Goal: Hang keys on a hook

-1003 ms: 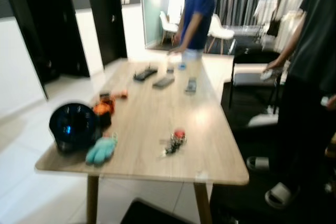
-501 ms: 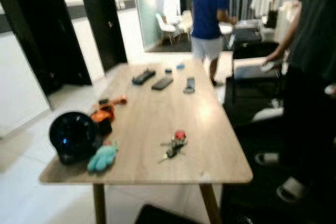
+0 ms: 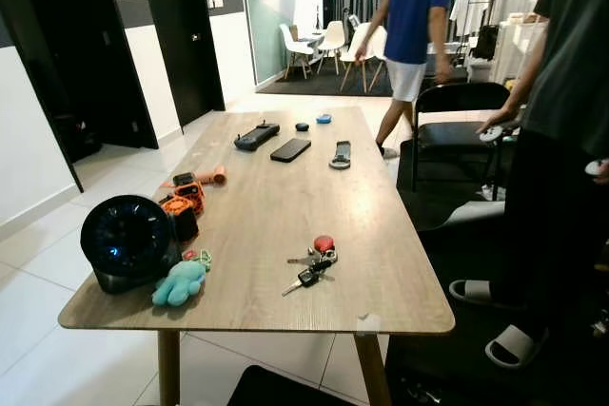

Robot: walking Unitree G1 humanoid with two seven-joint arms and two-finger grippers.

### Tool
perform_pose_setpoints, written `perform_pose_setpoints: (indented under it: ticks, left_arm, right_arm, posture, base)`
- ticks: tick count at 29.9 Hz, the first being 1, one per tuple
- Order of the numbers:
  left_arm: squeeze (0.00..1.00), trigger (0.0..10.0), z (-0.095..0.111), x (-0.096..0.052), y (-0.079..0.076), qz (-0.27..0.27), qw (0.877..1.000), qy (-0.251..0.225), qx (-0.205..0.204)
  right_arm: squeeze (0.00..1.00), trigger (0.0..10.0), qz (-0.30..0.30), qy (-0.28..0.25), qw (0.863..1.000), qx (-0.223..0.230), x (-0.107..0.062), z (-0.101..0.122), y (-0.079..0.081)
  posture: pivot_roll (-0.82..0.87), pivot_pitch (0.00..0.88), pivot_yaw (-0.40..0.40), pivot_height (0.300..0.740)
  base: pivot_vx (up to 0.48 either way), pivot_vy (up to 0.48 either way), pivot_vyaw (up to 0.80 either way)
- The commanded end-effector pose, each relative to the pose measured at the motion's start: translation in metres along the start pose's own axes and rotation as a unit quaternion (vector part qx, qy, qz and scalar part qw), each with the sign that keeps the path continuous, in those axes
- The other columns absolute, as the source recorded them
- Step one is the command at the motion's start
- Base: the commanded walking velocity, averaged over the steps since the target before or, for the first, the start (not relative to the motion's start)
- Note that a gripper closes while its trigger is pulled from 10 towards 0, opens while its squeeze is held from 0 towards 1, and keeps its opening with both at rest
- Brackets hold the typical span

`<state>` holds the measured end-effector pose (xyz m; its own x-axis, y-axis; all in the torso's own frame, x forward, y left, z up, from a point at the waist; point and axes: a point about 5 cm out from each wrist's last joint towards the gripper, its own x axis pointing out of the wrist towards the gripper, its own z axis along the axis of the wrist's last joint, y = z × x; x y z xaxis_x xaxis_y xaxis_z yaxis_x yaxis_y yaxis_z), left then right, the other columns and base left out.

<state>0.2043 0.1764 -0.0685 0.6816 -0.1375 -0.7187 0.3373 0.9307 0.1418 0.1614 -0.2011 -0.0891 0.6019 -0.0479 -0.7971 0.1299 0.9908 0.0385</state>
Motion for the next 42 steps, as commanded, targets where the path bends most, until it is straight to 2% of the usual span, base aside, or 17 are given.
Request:
perform_pose_setpoints:
  ticks: [1, 5, 7, 11, 12, 13, 14, 19, 31, 33, 38, 42]
  left_arm:
    - [0.00, 10.0, -0.004, -0.003, 0.010, 0.009, 1.000, 0.004, 0.012]
    - [0.00, 10.0, -0.007, -0.006, 0.016, 0.024, 1.000, -0.004, -0.018]
    - [0.00, 10.0, -0.010, -0.008, 0.017, 0.034, 0.996, -0.011, -0.084]
    - [0.00, 10.0, -0.013, -0.009, 0.018, 0.048, 0.993, -0.013, -0.109]
    - [0.00, 10.0, -0.013, -0.009, 0.018, 0.048, 0.993, -0.013, -0.109]
    - [0.00, 10.0, -0.016, -0.010, 0.019, 0.048, 0.995, -0.009, -0.084]
    - [0.00, 10.0, -0.016, -0.011, 0.019, 0.047, 0.996, -0.007, -0.076]
    - [0.00, 10.0, -0.016, -0.011, 0.022, 0.044, 0.997, -0.006, -0.058]
    - [0.00, 10.0, -0.017, -0.013, 0.025, 0.029, 0.999, -0.001, -0.037]
    - [0.00, 10.0, -0.017, -0.013, 0.026, 0.031, 0.999, -0.001, -0.038]
    - [0.00, 10.0, -0.021, -0.014, 0.025, 0.049, 0.997, -0.002, -0.058]
    - [0.00, 10.0, -0.023, -0.014, 0.017, 0.059, 0.995, -0.003, -0.079]
  right_arm:
    - [0.00, 10.0, 0.008, -0.002, 1.000, -0.010, 0.000, -0.001, 0.006]
    - [0.00, 10.0, 0.003, -0.008, 1.000, -0.006, 0.000, -0.001, 0.007]
    - [0.00, 10.0, 0.012, -0.013, 1.000, -0.006, 0.000, 0.001, 0.008]
    - [0.00, 10.0, 0.029, -0.013, 0.999, -0.012, 0.000, 0.001, 0.009]
    - [0.00, 10.0, 0.029, -0.013, 0.999, -0.012, 0.000, 0.001, 0.009]
    - [0.00, 10.0, 0.038, -0.005, 0.999, -0.019, 0.000, -0.001, 0.011]
    - [0.00, 10.0, 0.040, -0.004, 0.999, -0.021, 0.000, -0.001, 0.011]
    - [0.00, 10.0, 0.038, -0.008, 0.999, -0.022, 0.001, 0.000, 0.013]
    - [0.00, 10.0, 0.040, -0.012, 0.999, -0.006, 0.000, -0.003, 0.017]
    - [0.00, 10.0, 0.041, -0.013, 0.999, -0.013, 0.000, -0.003, 0.017]
    - [0.00, 10.0, 0.064, -0.016, 0.995, -0.079, -0.001, -0.001, 0.020]
    - [0.00, 10.0, 0.074, -0.017, 0.990, -0.115, 0.000, 0.005, 0.012]
  posture:
    - [0.09, 0.043, 0.056, 0.740]
    - [0.09, 0.047, 0.066, 0.740]
    - [0.09, 0.044, 0.051, 0.740]
    - [0.10, 0.039, 0.046, 0.740]
    - [0.10, 0.039, 0.046, 0.740]
    - [0.11, 0.040, 0.043, 0.740]
    - [0.11, 0.040, 0.043, 0.740]
    - [0.13, 0.046, 0.065, 0.740]
    - [0.12, 0.052, 0.099, 0.740]
    - [0.11, 0.051, 0.087, 0.740]
    - [0.09, 0.050, 0.040, 0.740]
    - [0.08, 0.037, -0.048, 0.740]
  base:
    - [0.000, 0.000, 0.00]
    - [0.000, 0.000, 0.00]
    - [0.000, 0.000, 0.00]
    - [0.000, 0.000, 0.00]
    - [0.000, 0.000, 0.00]
    - [0.000, 0.000, 0.00]
    - [0.000, 0.000, 0.00]
    - [0.000, 0.000, 0.00]
    - [0.000, 0.000, 0.00]
    - [0.000, 0.000, 0.00]
    - [0.000, 0.000, 0.00]
    - [0.000, 0.000, 0.00]
